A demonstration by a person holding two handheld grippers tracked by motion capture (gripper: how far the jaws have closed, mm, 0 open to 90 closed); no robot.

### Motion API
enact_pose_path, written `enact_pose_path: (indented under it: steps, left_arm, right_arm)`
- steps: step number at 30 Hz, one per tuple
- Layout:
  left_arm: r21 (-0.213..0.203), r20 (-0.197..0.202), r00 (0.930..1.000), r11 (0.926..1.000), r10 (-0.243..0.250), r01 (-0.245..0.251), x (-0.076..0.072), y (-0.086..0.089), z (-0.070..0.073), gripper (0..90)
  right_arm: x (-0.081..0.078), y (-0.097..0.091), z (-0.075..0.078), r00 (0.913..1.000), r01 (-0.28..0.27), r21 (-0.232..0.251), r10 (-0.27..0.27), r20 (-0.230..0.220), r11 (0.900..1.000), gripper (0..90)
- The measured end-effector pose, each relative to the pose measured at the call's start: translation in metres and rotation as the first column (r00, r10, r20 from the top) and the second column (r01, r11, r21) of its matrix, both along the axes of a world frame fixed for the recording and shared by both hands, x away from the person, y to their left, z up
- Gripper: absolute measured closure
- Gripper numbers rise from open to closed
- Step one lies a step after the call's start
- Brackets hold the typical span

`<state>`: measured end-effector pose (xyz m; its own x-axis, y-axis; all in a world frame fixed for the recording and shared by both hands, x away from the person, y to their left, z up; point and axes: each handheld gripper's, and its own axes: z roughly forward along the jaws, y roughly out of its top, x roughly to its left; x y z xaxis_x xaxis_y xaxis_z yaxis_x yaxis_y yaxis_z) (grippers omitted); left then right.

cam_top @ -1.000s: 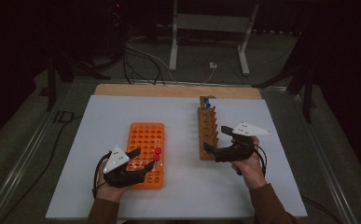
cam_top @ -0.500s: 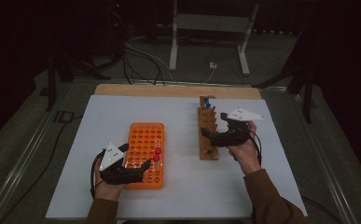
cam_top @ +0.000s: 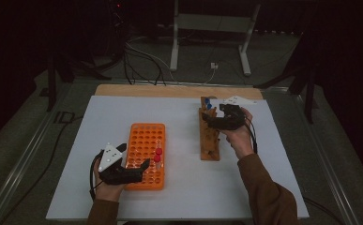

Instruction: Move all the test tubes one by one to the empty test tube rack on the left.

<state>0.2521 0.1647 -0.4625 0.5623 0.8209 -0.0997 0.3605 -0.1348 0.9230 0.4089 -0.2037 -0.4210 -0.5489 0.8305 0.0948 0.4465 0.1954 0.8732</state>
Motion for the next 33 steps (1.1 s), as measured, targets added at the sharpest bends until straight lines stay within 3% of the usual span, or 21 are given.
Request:
enact_pose_path:
  steps: [3,9,14,17,24,29,33]
  left_arm:
    - [-0.002,-0.001,1.0000,1.0000,0.001,-0.001,0.000,0.000,0.000,0.4]
    - [-0.009,-0.005,1.0000,0.9999,0.006,-0.006,0.001,0.001,-0.001,0.4]
    - [-0.016,-0.003,1.0000,0.9998,0.008,-0.008,0.000,0.003,-0.001,0.4]
    - [-0.019,-0.005,0.9999,0.9997,0.011,-0.011,0.000,0.004,-0.001,0.4]
    - [-0.020,-0.006,0.9999,0.9998,0.009,-0.009,0.000,0.003,-0.001,0.4]
    - [-0.014,-0.008,0.9999,0.9999,0.006,-0.006,0.001,0.002,-0.002,0.5]
    - [-0.014,-0.008,0.9999,0.9999,0.008,-0.008,0.001,0.002,-0.002,0.5]
  right_arm:
    - [0.007,0.001,-0.004,0.9999,0.016,-0.007,-0.016,-0.005,0.9998,22.1]
    - [0.021,0.006,-0.010,0.9989,0.046,-0.042,-0.045,0.012,0.9981,43.0]
    - [0.032,0.010,-0.015,0.9970,0.077,-0.082,-0.077,0.008,0.9936,53.5]
    - [0.039,0.011,-0.019,0.9963,0.084,-0.083,-0.085,-0.013,0.9930,59.6]
    - [0.046,0.013,-0.031,0.9920,0.101,-0.107,-0.109,-0.064,0.9891,71.2]
    - [0.045,0.018,-0.033,0.9915,0.102,-0.133,-0.112,-0.066,0.9858,75.4]
    - [0.045,0.017,-0.033,0.9906,0.116,-0.123,-0.124,-0.058,0.9856,76.1]
